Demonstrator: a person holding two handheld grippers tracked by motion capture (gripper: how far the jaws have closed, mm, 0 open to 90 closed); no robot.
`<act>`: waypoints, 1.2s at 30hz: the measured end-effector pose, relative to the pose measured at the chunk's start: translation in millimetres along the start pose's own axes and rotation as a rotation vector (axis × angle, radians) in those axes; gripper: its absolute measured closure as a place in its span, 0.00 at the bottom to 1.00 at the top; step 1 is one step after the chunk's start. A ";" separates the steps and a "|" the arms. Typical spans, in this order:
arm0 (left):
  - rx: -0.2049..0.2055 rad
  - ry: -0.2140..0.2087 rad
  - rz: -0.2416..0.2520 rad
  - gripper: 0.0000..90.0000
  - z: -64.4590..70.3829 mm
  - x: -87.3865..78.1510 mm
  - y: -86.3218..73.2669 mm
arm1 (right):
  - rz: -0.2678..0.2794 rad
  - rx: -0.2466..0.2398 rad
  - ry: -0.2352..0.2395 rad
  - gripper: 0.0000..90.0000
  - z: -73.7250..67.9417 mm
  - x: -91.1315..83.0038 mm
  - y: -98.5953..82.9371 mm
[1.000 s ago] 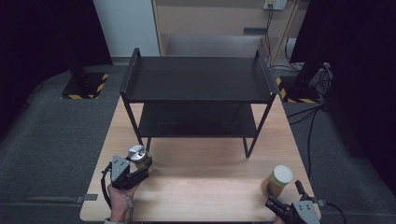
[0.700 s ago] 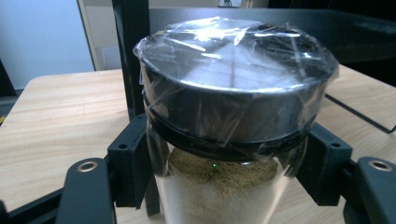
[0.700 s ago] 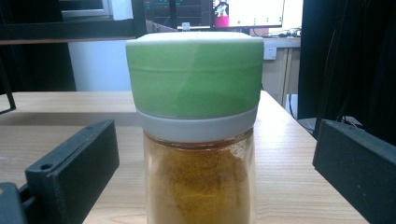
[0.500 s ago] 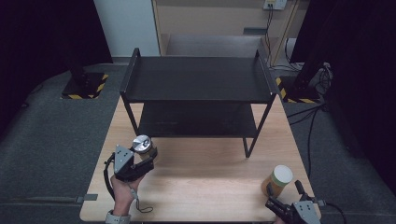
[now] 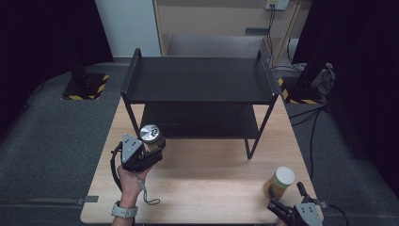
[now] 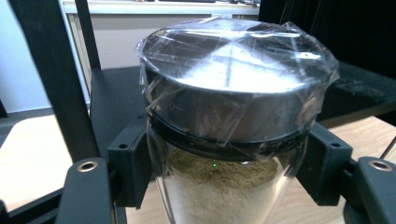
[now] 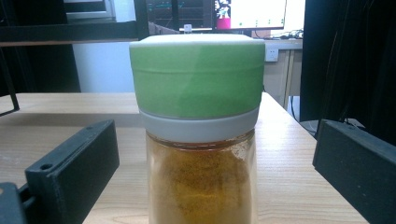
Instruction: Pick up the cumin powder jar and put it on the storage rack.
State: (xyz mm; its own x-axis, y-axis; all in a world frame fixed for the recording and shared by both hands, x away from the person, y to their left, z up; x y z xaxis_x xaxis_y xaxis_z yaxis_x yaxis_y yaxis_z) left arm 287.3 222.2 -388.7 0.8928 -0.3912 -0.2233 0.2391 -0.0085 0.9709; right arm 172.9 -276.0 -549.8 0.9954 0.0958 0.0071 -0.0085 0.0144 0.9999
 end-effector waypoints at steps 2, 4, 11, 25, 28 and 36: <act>0.001 -0.001 -0.002 0.33 1.1 1.2 4.6 | 0.000 0.002 -0.001 0.01 0.1 0.0 0.0; -0.001 0.000 -0.007 0.33 3.0 1.8 8.2 | 0.001 0.003 -0.001 0.01 0.2 0.0 0.0; 0.011 0.000 -0.008 0.33 7.6 3.0 13.6 | 0.001 0.014 -0.006 0.01 0.4 -0.1 -0.1; 0.016 0.028 -0.005 0.33 12.6 14.0 28.3 | 0.012 0.015 -0.004 0.01 1.1 -1.0 -1.0; 0.010 0.033 -0.010 0.33 12.6 16.5 28.9 | 0.013 0.015 -0.003 0.01 1.2 -1.1 -1.1; 0.015 0.046 -0.006 0.33 11.9 24.3 31.1 | 0.012 0.013 -0.001 0.01 1.0 -1.0 -1.0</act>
Point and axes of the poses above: each handheld gripper's, and its own axes: x roughly forward along the jaws, y roughly out of its top, z roughly to its right, the point moved 8 cm from there along x, roughly forward along the jaws, and after that the axes turned 3 degrees about -x, right-handed, at the moved point
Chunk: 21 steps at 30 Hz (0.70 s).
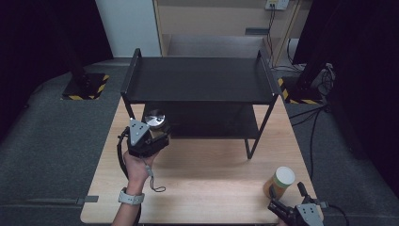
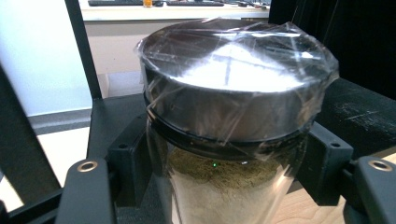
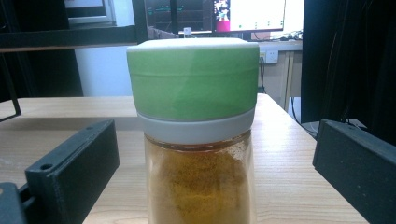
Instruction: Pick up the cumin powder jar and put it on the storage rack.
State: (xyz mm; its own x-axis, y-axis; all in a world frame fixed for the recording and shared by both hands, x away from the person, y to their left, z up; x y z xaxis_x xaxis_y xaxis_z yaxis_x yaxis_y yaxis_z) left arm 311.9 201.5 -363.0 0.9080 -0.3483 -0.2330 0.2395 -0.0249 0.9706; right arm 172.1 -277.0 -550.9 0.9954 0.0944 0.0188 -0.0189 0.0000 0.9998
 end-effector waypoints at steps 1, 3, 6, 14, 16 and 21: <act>0.000 0.001 -0.002 0.33 -0.1 1.3 0.0 | 0.000 0.000 0.000 0.01 -0.1 0.0 0.0; -0.005 -0.001 -0.003 0.33 -0.6 3.4 -0.1 | 0.000 -0.001 0.000 0.01 0.0 -0.1 0.0; -0.001 0.003 -0.008 0.33 -0.6 8.1 0.2 | 0.001 0.000 -0.002 0.01 -0.3 -0.2 -0.1; -0.016 0.038 -0.017 0.33 0.9 16.3 1.7 | 0.004 0.000 -0.007 0.01 -0.7 -0.4 -0.3; -0.019 0.042 -0.019 0.33 0.8 17.8 1.8 | 0.004 -0.002 -0.008 0.01 -0.8 -0.5 -0.3; -0.043 0.035 -0.029 0.33 -1.2 23.9 2.7 | 0.005 -0.008 -0.008 0.01 -1.5 -0.4 -0.5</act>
Point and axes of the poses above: each handheld gripper's, and its own axes: x roughly forward along the jaws, y roughly out of its top, z roughly to its right, the point moved 8 cm from there along x, roughly forward along the jaws, and after that the axes turned 3 degrees about -x, right-handed, at the moved point
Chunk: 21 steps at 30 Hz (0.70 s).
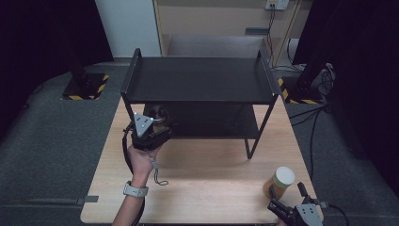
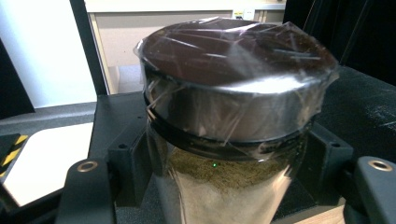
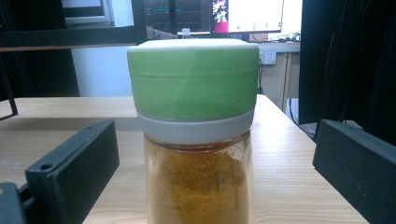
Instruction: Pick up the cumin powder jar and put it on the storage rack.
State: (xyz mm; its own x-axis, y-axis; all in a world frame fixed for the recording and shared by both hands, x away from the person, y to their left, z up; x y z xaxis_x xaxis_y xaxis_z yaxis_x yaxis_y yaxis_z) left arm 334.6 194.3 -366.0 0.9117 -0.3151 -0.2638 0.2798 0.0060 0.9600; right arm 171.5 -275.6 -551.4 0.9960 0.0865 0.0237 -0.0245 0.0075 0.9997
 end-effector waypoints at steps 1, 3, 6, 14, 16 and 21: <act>0.000 0.000 0.000 0.33 0.0 0.0 0.0 | 0.000 -0.001 0.000 0.01 -0.1 0.0 0.0; -0.008 0.012 -0.001 0.33 0.9 2.9 0.9 | -0.001 -0.003 0.000 0.01 -0.5 0.0 0.1; -0.005 0.020 -0.004 0.33 1.1 5.3 1.5 | -0.004 -0.011 0.002 0.01 -0.4 0.3 0.3; 0.015 0.034 -0.001 0.33 3.9 14.6 3.0 | -0.009 -0.012 0.003 0.01 -0.8 0.7 0.8; 0.020 0.036 0.000 0.33 4.2 16.7 3.5 | -0.009 -0.015 0.003 0.01 -1.0 1.0 0.8; 0.032 0.042 0.005 0.33 6.3 22.5 3.8 | -0.008 -0.016 0.001 0.01 -1.1 1.0 0.8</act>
Point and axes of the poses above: each handheld gripper's, and its own axes: x roughly forward along the jaws, y roughly out of its top, z roughly to its right, the point moved 8 cm from there along x, roughly forward along the jaws, and after that the axes turned 3 degrees about -x, right-handed, at the moved point
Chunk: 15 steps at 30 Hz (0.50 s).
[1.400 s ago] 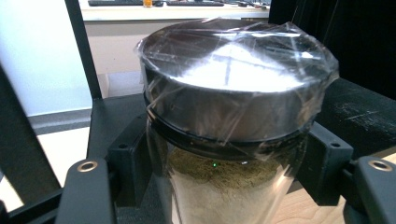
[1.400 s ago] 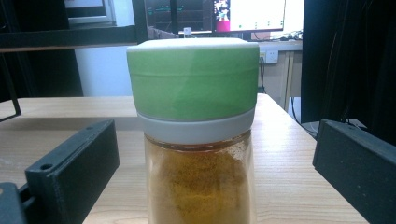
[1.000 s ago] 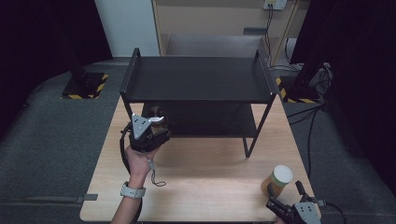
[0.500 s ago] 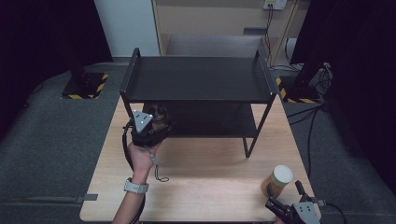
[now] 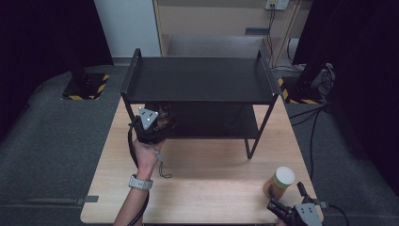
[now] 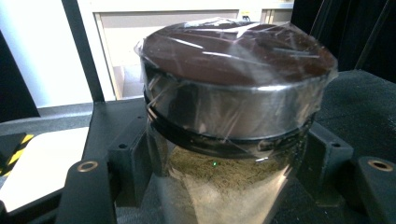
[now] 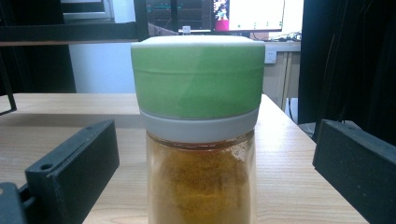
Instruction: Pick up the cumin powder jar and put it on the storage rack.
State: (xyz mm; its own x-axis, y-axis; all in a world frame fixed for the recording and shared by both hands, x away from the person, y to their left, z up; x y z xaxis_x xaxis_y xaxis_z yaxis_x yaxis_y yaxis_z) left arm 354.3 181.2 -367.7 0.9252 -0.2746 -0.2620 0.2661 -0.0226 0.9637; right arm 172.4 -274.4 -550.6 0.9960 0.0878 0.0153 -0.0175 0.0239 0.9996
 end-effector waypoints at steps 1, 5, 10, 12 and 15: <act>0.004 0.002 -0.001 0.33 0.1 1.2 0.2 | 0.000 -0.002 0.000 0.01 -0.1 0.0 0.0; -0.001 0.003 0.003 0.33 0.1 5.6 0.6 | -0.001 -0.002 0.000 0.01 -0.2 0.1 0.1; -0.004 0.005 0.003 0.33 -0.4 10.7 1.5 | -0.003 -0.002 -0.001 0.01 -0.5 0.1 0.2; -0.007 0.005 0.003 0.33 -0.1 13.8 1.8 | -0.002 -0.002 -0.002 0.01 -0.7 0.1 0.2; -0.006 0.010 0.007 0.33 0.3 16.7 1.8 | -0.003 -0.003 -0.002 0.01 -0.6 0.1 0.3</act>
State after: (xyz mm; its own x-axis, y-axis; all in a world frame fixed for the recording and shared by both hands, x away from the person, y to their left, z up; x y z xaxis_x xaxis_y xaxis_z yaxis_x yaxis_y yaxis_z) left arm 370.1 176.2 -370.3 0.9299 -0.2649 -0.2553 0.2608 -0.0148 0.9653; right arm 172.5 -273.7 -550.3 0.9962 0.0860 0.0123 -0.0147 0.0275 0.9995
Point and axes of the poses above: each handheld gripper's, and its own axes: x roughly forward along the jaws, y roughly out of its top, z roughly to its right, the point moved 8 cm from there along x, roughly forward along the jaws, and after that the axes turned 3 degrees about -x, right-handed, at the moved point
